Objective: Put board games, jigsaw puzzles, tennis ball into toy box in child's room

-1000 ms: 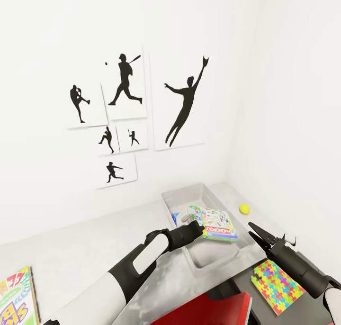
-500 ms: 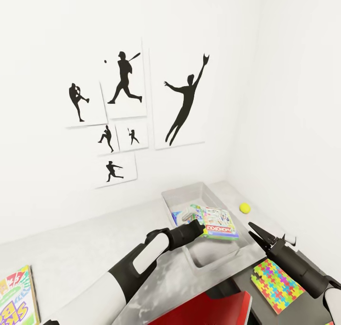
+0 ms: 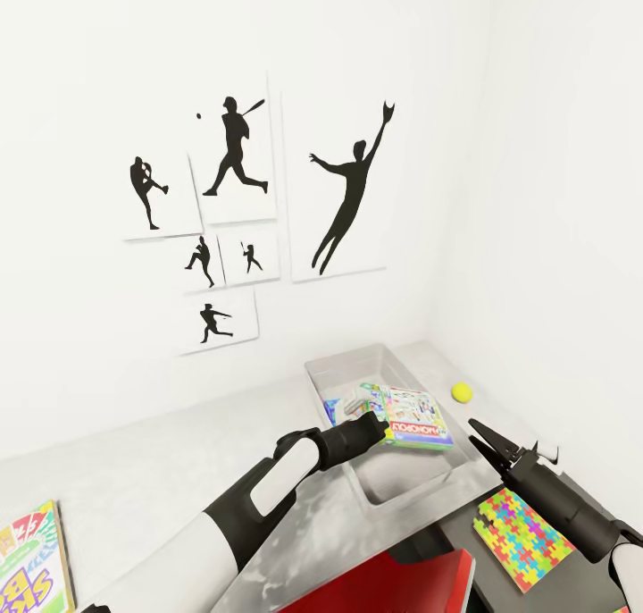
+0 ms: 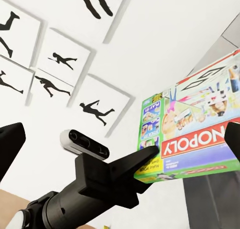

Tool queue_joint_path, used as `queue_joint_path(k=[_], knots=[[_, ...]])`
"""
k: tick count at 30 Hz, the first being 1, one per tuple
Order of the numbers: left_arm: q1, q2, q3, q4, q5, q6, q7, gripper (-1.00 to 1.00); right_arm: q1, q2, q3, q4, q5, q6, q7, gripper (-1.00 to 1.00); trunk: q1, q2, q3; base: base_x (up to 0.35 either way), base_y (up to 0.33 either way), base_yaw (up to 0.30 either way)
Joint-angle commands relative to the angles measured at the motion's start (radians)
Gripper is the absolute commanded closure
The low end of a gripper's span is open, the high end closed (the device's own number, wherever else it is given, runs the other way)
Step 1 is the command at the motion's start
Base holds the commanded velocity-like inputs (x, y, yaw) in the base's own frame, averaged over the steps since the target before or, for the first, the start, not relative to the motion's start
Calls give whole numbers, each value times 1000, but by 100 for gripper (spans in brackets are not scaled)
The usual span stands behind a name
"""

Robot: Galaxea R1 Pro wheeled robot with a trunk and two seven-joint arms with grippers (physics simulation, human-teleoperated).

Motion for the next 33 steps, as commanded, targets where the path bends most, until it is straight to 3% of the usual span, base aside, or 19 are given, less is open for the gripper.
queue_joint_path(k=[1,8,9,33], knots=[[-1,0,0,-1,10,2,5,100,-1,0,-1,0,-1,6,2,-100,1,-2,-2,0,0,0],[0,0,-1,-1,10,2,5,100,2,0,-1,0,-1,5,2,-100,1,-2,-2,0,0,0],[-1,0,-1,-1,10,2,5,-100,2,0,-1,0,-1,5,2,-100,1,-2,-2,0,0,0],[0,0,-2,-10,10,3,5,-100,4,0,-1,0,-1,5,4,-100,1,-2,-2,0,0,0]])
